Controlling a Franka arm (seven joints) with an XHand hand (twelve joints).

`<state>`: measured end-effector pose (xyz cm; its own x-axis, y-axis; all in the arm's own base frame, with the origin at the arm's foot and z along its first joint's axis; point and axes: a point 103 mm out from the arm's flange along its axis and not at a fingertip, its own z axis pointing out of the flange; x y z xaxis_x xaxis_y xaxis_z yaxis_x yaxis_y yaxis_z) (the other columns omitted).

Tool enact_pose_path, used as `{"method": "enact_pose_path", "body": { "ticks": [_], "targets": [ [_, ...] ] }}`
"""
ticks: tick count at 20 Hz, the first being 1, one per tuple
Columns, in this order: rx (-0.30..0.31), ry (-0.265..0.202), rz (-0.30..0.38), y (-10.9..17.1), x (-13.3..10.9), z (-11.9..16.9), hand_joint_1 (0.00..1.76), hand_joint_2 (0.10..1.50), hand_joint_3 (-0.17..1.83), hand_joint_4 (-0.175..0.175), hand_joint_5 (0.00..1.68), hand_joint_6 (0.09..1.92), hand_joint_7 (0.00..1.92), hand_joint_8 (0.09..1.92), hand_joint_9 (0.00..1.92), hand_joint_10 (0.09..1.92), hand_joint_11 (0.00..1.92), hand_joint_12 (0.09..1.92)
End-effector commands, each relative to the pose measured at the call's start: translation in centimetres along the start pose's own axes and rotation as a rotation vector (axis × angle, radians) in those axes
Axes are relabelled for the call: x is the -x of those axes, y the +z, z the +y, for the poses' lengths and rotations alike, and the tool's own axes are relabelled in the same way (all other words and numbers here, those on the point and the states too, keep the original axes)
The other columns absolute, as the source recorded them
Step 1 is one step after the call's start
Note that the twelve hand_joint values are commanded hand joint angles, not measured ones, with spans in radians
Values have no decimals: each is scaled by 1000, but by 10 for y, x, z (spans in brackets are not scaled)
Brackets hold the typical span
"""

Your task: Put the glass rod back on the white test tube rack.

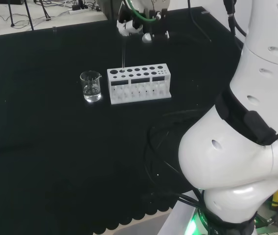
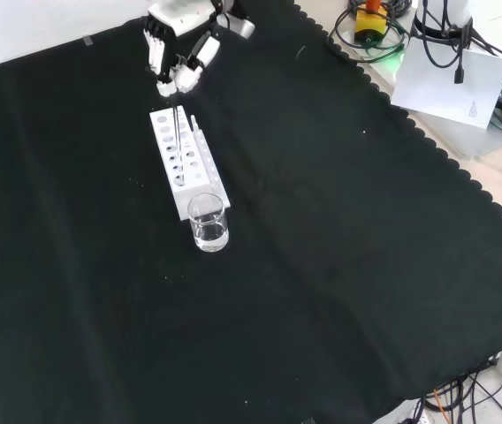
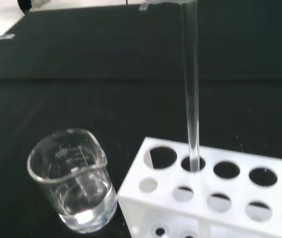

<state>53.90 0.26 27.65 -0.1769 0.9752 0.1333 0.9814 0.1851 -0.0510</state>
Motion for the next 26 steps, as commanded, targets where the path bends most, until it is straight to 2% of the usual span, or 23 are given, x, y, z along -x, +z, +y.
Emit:
{"method": "enact_pose_path", "body": {
  "ticks": [1, 13, 24, 26],
  "targets": [
    [-19, -3, 1, 16, -1, 7, 1316, 1096, -175, -175, 1202, 403, 1253, 864, 1601, 859, 1640, 656],
    [-39, 9, 4, 30, 9, 11, 1316, 1096, -175, -175, 1202, 402, 1253, 865, 1602, 859, 1639, 655],
    [-55, 9, 14, 37, 5, 12, 1316, 1096, -175, -175, 1201, 403, 1253, 864, 1603, 859, 1639, 655],
    [-79, 9, 16, 38, 3, 13, 1315, 1096, -175, -175, 1197, 409, 1258, 853, 1600, 857, 1636, 652]
  ]
}}
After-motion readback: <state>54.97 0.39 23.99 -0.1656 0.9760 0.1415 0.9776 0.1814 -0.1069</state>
